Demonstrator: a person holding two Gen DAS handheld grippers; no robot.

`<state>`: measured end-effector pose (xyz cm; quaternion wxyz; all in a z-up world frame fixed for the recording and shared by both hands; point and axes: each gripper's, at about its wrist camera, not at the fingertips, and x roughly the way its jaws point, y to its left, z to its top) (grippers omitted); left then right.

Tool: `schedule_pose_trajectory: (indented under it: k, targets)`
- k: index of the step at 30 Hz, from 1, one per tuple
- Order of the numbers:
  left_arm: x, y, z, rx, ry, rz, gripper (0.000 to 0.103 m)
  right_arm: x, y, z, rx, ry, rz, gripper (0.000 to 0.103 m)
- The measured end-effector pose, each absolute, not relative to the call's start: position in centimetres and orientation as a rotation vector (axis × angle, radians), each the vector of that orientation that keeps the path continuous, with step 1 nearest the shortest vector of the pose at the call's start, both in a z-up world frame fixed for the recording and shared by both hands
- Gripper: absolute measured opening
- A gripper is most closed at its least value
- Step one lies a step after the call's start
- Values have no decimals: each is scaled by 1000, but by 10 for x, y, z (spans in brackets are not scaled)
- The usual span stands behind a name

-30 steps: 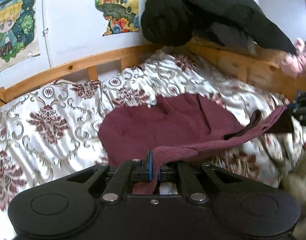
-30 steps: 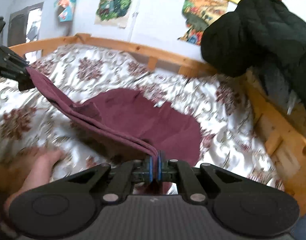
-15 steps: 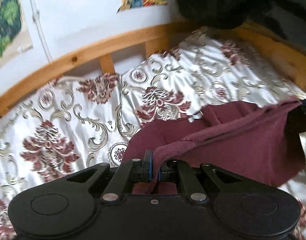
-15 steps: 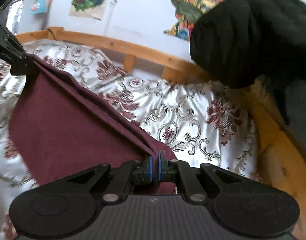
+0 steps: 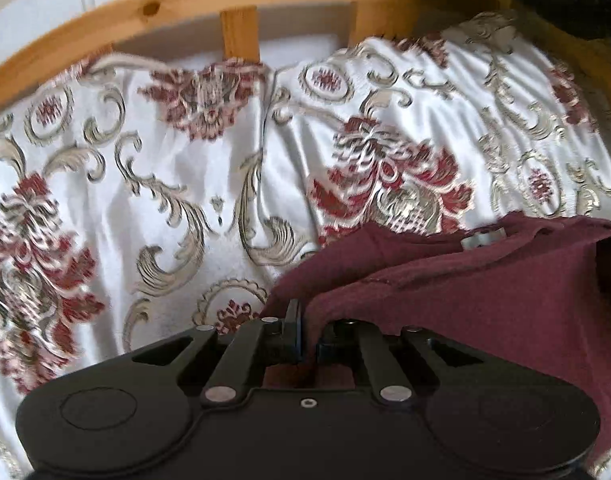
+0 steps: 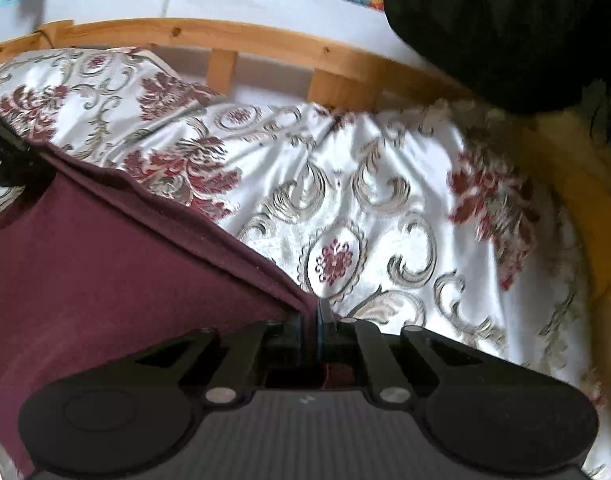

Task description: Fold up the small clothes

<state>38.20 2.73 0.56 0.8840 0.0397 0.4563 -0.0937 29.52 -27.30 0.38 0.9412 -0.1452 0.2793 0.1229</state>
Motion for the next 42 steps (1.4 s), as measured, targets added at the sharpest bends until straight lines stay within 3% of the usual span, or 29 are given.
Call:
schedule_pose_trajectory:
  k: [3,4,7,8,9,11,15,21,28,31,35,36,39,40,42]
  targets:
    - [386,31,-11,19,991,-169,14,295,-286,-6,-234,589,233,37]
    - [386,36,-13,-30,998,-174,16,292,-292,-7,-201,586,231,52]
    - [384,59,-13,-222,1017,-170,44,278,-315,-3,-92,560,220,86]
    - [382,67,-12,-278,1023,-162,60,271,-322,-1,-55,545,214,94]
    - [377,74,-9,-322,1015,-152,69,263,-329,2,-18,527,212,97]
    - [364,87,-4,-363,992,-137,78,248,-341,7,31,499,216,103]
    - [328,101,4,-382,960,-110,102,217,-354,6,129,526,195,103]
    - [251,99,10,-310,847,-141,102,154,-358,-12,285,499,235,103]
    - [202,71,4,-237,786,-208,102,148,-353,-21,339,469,254,102]
    - [207,65,2,-259,817,-204,95,148,-351,-24,360,440,240,93]
    - [212,61,0,-254,822,-191,72,153,-351,-36,383,474,217,62]
    - [212,59,0,-251,822,-192,66,155,-352,-40,400,483,218,60]
    - [216,54,-6,-231,849,-204,49,158,-354,-45,432,499,232,39]
    - [218,53,-9,-227,867,-196,48,158,-354,-46,437,503,238,30]
    - [223,51,-18,-232,910,-162,38,156,-353,-46,441,503,246,23]
